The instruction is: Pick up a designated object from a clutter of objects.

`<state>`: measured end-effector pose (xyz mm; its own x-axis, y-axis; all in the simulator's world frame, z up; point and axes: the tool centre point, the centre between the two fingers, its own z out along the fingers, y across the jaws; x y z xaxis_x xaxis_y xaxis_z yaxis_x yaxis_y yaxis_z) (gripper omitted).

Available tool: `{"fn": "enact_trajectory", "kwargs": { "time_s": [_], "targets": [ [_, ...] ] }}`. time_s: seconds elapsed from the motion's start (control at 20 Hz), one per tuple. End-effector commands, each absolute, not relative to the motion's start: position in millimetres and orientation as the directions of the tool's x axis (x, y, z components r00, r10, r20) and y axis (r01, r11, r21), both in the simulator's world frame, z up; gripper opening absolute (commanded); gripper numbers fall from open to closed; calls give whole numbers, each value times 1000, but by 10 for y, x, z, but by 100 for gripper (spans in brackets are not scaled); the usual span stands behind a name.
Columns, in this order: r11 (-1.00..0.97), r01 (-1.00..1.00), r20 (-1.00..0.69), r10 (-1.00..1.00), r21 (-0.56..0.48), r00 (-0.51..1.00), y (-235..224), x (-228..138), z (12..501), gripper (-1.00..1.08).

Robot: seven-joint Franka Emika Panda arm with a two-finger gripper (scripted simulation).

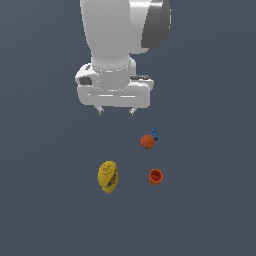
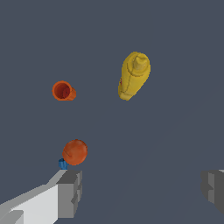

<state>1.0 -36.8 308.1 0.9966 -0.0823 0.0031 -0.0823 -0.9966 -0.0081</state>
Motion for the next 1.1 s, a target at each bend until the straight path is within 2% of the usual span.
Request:
{"fn": "enact_trajectory", "kwargs": {
  "time_s": [0.0, 1.05],
  "targets": [
    [-997, -82, 3, -82, -8, 997, -368, 10, 3081, 100],
    [-999, -45, -29, -45, 12, 999, -95, -22, 2850, 100]
  ]
}}
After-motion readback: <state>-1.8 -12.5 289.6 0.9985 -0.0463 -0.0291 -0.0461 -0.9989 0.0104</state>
